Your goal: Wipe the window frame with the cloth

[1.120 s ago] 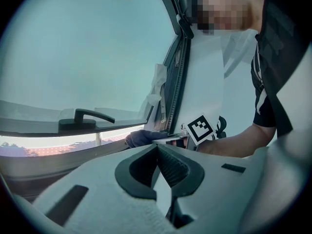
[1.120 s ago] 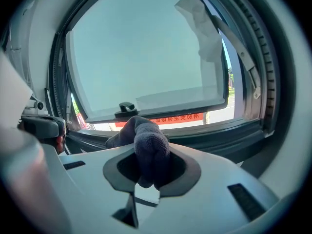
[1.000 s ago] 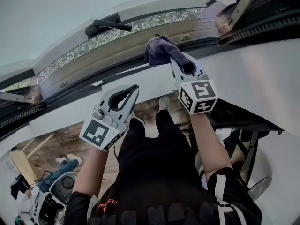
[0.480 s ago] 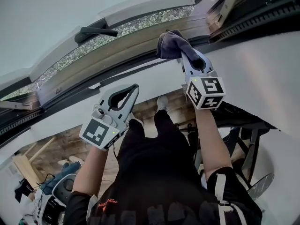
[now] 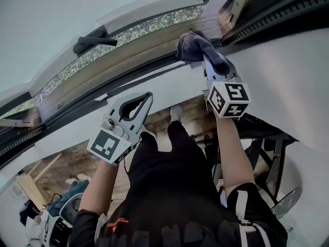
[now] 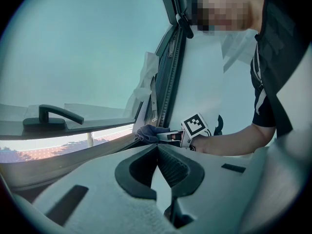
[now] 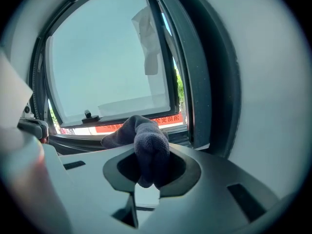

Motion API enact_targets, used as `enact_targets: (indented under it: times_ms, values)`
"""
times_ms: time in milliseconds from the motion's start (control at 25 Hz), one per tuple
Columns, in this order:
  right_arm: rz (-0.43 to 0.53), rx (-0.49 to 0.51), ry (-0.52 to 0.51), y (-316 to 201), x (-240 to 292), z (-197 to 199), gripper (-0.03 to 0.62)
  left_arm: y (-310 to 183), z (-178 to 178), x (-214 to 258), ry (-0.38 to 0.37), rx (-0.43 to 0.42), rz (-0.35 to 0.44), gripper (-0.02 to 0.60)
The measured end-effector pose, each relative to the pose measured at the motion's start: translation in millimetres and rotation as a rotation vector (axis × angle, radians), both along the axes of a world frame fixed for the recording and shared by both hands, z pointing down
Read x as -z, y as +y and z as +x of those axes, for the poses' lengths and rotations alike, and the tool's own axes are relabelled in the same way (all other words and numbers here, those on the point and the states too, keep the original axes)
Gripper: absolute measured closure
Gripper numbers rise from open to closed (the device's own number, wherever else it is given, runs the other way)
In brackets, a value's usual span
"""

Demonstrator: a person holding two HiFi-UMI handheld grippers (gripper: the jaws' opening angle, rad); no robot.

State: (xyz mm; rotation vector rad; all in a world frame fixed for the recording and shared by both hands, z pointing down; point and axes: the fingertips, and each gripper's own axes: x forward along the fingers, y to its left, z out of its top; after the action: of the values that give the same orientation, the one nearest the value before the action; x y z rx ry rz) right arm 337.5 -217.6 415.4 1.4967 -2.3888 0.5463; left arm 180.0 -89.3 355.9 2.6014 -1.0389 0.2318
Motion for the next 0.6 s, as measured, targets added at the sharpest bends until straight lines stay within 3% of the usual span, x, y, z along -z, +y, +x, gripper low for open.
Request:
enact_targets:
  times_ms: [600]
  values:
    - [-0.006, -0.070, 0.007, -12.9, -1.9, 37.3, 0.533, -11.3, 14.4, 3.7, -0.004, -0.028, -0.011, 0.561]
